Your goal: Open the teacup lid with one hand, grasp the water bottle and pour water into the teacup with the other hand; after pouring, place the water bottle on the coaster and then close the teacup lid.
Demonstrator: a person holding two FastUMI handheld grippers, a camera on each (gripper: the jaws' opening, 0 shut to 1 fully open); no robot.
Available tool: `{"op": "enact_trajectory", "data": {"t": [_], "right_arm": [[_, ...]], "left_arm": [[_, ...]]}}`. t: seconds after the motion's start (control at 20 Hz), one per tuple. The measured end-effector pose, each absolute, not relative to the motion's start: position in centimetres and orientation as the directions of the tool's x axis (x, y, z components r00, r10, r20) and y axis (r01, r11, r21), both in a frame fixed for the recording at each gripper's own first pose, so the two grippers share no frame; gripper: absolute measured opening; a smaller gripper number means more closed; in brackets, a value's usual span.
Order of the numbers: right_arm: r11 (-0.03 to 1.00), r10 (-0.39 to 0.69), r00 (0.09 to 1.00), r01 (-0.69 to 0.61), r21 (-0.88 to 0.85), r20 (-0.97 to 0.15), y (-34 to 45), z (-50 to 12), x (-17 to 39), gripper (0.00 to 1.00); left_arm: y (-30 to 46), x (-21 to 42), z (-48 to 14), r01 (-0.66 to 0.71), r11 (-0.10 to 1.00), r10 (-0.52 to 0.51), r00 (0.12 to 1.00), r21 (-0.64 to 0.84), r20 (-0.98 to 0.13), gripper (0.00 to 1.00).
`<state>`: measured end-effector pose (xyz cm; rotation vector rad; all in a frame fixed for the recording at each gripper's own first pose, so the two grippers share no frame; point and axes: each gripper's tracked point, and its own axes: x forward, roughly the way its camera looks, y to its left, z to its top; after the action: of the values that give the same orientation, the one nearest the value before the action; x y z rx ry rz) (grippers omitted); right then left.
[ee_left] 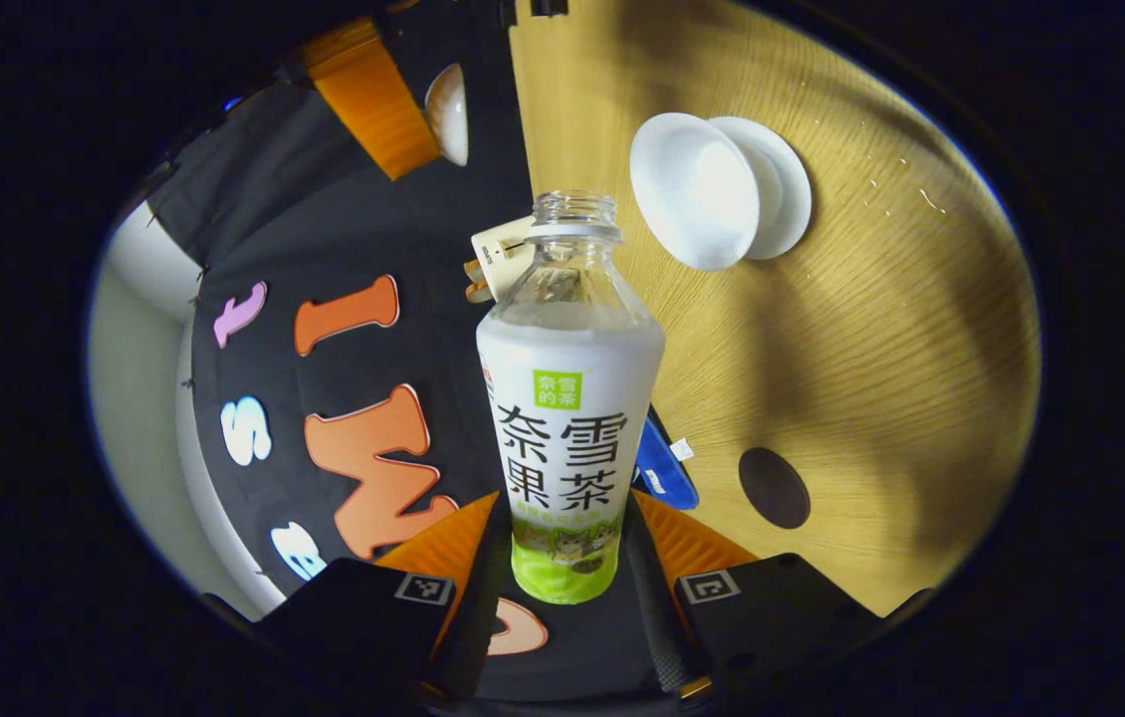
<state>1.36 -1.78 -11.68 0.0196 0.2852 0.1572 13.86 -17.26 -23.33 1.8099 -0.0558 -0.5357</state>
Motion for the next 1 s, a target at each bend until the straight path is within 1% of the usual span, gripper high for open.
{"op": "enact_trajectory", "data": {"t": [0.1, 0.25, 0.3, 0.35, 0.45, 0.5, 0.55, 0.6, 0.65, 0.7, 0.75, 0.8, 0.85, 0.9, 0.95, 1.0], "right_arm": [[0.988, 0.157, 0.948, -0.15, 0.046, -0.279, -1.9, -11.7, 1.3, 0.22], [0.991, 0.131, 0.947, -0.128, 0.032, -0.292, -2.4, -11.9, 1.6, 0.22], [0.992, 0.129, 0.947, -0.125, 0.032, -0.294, -2.4, -12.0, 1.6, 0.22], [0.991, 0.132, 0.946, -0.128, 0.031, -0.297, -2.2, -12.1, 1.6, 0.22], [0.992, 0.129, 0.943, -0.127, 0.026, -0.305, -2.0, -12.4, 1.8, 0.22], [0.991, 0.13, 0.943, -0.128, 0.026, -0.307, -1.7, -12.4, 2.0, 0.22], [0.991, 0.134, 0.942, -0.132, 0.028, -0.307, -1.5, -12.4, 2.1, 0.22], [0.99, 0.138, 0.942, -0.135, 0.03, -0.307, -1.2, -12.4, 2.2, 0.22], [0.99, 0.143, 0.941, -0.141, 0.03, -0.307, -0.9, -12.4, 2.2, 0.22], [0.989, 0.146, 0.94, -0.145, 0.027, -0.307, -0.7, -12.5, 2.3, 0.22], [0.988, 0.151, 0.939, -0.149, 0.028, -0.309, -0.4, -12.6, 2.4, 0.22], [0.988, 0.155, 0.937, -0.152, 0.033, -0.312, -0.2, -12.8, 2.6, 0.22], [0.987, 0.158, 0.936, -0.154, 0.038, -0.315, 0.1, -12.9, 2.7, 0.22], [0.987, 0.16, 0.935, -0.154, 0.045, -0.317, 0.2, -13.1, 2.9, 0.22], [0.986, 0.166, 0.934, -0.159, 0.049, -0.317, 0.5, -13.2, 3.0, 0.22], [0.985, 0.173, 0.933, -0.165, 0.052, -0.316, 0.8, -13.3, 3.2, 0.22]], "left_arm": [[-16.2, 13.7, -24.5, 0.275, -0.213, -0.304, 0.893, 0.937, -0.332, 0.67], [-13.7, 13.1, -25.5, 0.321, -0.086, -0.283, 0.9, 0.943, -0.332, 0.68], [-13.0, 13.0, -25.6, 0.327, -0.023, -0.281, 0.905, 0.945, -0.32, 0.64], [-12.3, 12.8, -25.7, 0.327, 0.043, -0.275, 0.912, 0.944, -0.303, 0.64], [-11.4, 12.9, -25.4, 0.312, 0.222, -0.268, 0.93, 0.924, -0.25, 0.64], [-11.4, 13.3, -25.2, 0.304, 0.288, -0.265, 0.937, 0.908, -0.23, 0.67], [-11.2, 13.7, -25.2, 0.295, 0.373, -0.257, 0.944, 0.88, -0.207, 0.67], [-11.1, 13.9, -25.1, 0.285, 0.442, -0.248, 0.95, 0.85, -0.19, 0.63], [-11.0, 14.1, -24.8, 0.272, 0.512, -0.239, 0.956, 0.815, -0.17, 0.63], [-10.7, 14.2, -24.4, 0.251, 0.607, -0.222, 0.965, 0.754, -0.142, 0.67], [-10.6, 14.1, -24.3, 0.241, 0.669, -0.212, 0.969, 0.703, -0.131, 0.67], [-10.6, 14.3, -24.2, 0.24, 0.726, -0.204, 0.97, 0.644, -0.13, 0.63], [-10.3, 14.7, -24.7, 0.248, 0.789, -0.196, 0.969, 0.563, -0.154, 0.67], [-9.6, 15.1, -25.1, 0.239, 0.854, -0.174, 0.968, 0.461, -0.179, 0.67], [-9.5, 15.2, -25.6, 0.231, 0.894, -0.164, 0.966, 0.385, -0.198, 0.63], [-9.4, 15.4, -25.8, 0.212, 0.932, -0.151, 0.965, 0.295, -0.216, 0.64]]}}
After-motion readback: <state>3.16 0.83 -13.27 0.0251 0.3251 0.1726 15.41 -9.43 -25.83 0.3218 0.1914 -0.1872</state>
